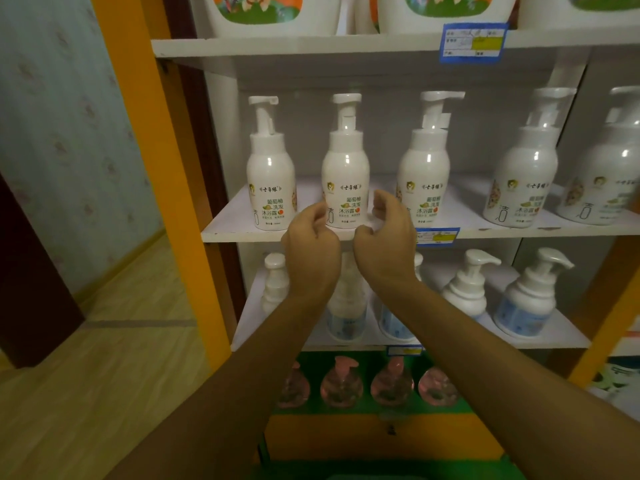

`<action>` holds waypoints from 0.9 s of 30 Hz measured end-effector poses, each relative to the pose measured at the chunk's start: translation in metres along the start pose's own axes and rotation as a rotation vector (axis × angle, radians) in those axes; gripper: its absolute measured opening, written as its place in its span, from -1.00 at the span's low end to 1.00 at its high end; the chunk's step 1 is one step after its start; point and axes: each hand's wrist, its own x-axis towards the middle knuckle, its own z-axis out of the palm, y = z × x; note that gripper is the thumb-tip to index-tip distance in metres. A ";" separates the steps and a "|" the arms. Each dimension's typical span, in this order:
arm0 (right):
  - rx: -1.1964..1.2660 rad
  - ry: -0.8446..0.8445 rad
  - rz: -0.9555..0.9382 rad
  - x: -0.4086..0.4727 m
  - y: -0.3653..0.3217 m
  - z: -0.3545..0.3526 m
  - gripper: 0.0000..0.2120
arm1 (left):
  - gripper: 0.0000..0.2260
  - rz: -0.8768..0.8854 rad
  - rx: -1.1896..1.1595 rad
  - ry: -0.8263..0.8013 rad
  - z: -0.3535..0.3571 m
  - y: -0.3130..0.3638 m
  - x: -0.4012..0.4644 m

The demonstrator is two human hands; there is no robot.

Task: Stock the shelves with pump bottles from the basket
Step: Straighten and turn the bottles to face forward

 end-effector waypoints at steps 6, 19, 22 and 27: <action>0.026 0.215 -0.018 0.012 0.007 -0.053 -0.59 | -0.69 0.042 -0.099 -0.091 0.036 0.016 -0.011; 0.076 -0.216 0.183 0.054 0.028 -0.101 -0.51 | -0.73 -0.118 -0.041 -0.356 0.071 0.032 0.001; 0.109 -0.226 0.164 0.055 0.030 -0.101 -0.51 | -0.73 -0.095 -0.018 -0.361 0.071 0.032 0.002; 0.127 -0.253 0.154 0.056 0.033 -0.104 -0.51 | -0.73 -0.080 -0.011 -0.363 0.074 0.033 0.002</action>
